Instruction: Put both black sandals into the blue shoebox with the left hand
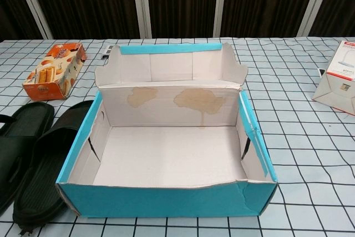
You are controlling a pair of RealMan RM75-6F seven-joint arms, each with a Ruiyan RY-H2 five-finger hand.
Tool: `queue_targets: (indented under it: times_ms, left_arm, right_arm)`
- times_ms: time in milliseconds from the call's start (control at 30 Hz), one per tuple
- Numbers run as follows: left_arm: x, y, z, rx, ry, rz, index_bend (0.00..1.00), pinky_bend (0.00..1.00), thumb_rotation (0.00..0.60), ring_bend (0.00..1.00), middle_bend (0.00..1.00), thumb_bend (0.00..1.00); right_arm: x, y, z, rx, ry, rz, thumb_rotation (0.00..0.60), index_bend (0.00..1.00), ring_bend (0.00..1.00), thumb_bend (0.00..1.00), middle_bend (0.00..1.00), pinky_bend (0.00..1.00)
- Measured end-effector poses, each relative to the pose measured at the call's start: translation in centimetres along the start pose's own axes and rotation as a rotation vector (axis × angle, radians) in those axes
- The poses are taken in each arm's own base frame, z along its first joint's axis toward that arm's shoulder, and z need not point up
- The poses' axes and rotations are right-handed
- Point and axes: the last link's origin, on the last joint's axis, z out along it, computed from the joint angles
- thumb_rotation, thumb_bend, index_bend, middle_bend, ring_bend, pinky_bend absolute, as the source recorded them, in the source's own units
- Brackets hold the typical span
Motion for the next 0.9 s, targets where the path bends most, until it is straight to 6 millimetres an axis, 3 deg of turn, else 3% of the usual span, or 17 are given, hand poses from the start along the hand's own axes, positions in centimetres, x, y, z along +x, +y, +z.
queue_targets:
  times_ms: [233, 433, 700, 800, 900]
  left_arm:
    - [0.7, -0.4, -0.3, 0.017, 0.028, 0.003, 0.11, 0.13, 0.6, 0.04, 0.38, 0.36]
    - [3.3, -1.2, -2.4, 0.043, 0.13, 0.011, 0.12, 0.13, 0.6, 0.04, 0.37, 0.36]
    - [11.1, -2.7, -6.9, 0.001, 0.376, 0.145, 0.13, 0.16, 0.6, 0.04, 0.37, 0.35]
    - [13.6, -1.5, -7.0, -0.092, 0.471, 0.175, 0.13, 0.17, 0.6, 0.04, 0.38, 0.34]
    - [16.1, 0.3, -5.9, -0.217, 0.575, 0.212, 0.15, 0.18, 0.6, 0.05, 0.39, 0.34]
  right_arm:
    - [-0.1, 0.0, 0.0, -0.001, -0.005, 0.0, 0.6, 0.18, 0.29, 0.23, 0.24, 0.31]
    - [-0.2, 0.0, 0.1, -0.004, -0.01, 0.001, 0.6, 0.18, 0.29, 0.23, 0.24, 0.31]
    - [-0.4, -0.3, 0.2, 0.009, -0.026, 0.014, 0.6, 0.18, 0.29, 0.23, 0.24, 0.31]
    - [-0.4, -0.3, 0.3, 0.01, -0.029, 0.017, 0.6, 0.18, 0.29, 0.23, 0.24, 0.31]
    - [-0.4, -0.2, 0.3, 0.007, -0.033, 0.022, 0.6, 0.18, 0.29, 0.23, 0.24, 0.31]
